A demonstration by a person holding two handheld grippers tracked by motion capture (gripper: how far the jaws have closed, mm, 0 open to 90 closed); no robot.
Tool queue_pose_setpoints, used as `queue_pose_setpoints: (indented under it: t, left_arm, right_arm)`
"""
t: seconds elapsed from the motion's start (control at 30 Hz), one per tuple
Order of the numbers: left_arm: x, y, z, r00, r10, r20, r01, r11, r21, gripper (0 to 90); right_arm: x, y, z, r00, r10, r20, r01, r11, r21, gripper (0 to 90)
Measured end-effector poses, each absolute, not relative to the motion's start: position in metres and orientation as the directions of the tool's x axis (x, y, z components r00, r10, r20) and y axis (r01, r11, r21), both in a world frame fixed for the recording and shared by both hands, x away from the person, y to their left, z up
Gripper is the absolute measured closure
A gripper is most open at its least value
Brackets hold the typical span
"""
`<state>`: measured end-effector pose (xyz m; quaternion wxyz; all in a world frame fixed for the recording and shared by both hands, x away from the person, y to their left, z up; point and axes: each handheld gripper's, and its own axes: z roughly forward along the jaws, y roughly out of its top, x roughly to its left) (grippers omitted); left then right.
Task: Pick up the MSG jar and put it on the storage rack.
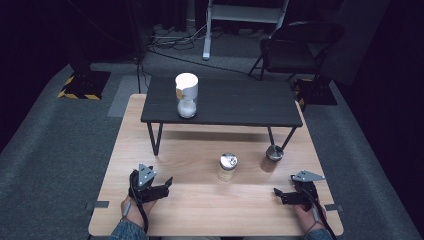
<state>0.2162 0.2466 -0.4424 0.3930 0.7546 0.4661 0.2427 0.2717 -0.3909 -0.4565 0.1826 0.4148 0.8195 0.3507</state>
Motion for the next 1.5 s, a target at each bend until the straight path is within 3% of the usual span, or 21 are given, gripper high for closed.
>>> queue_pose_setpoints:
  t: [0.23, 0.57, 0.83, 1.5]
  left_arm:
    - [0.225, 0.237, -0.448, 0.475, 0.88, 0.025, 0.544, -0.315, 0.777, 17.5]
    - [0.243, 0.236, -0.453, 0.466, 0.885, -0.019, 0.637, -0.32, 0.702, 16.4]
    - [0.243, 0.232, -0.457, 0.459, 0.888, -0.013, 0.634, -0.317, 0.706, 9.6]
    - [0.242, 0.233, -0.457, 0.458, 0.889, -0.013, 0.634, -0.317, 0.706, 9.3]
  right_arm:
    - [0.272, -0.391, -0.456, -0.589, 0.808, -0.009, 0.552, 0.41, 0.726, 5.7]
    - [0.272, -0.391, -0.456, -0.589, 0.808, -0.009, 0.552, 0.41, 0.726, 5.7]
    - [0.272, -0.391, -0.457, -0.589, 0.808, -0.009, 0.552, 0.41, 0.726, 5.6]
    - [0.273, -0.393, -0.456, -0.606, 0.796, -0.008, 0.544, 0.421, 0.726, 6.0]
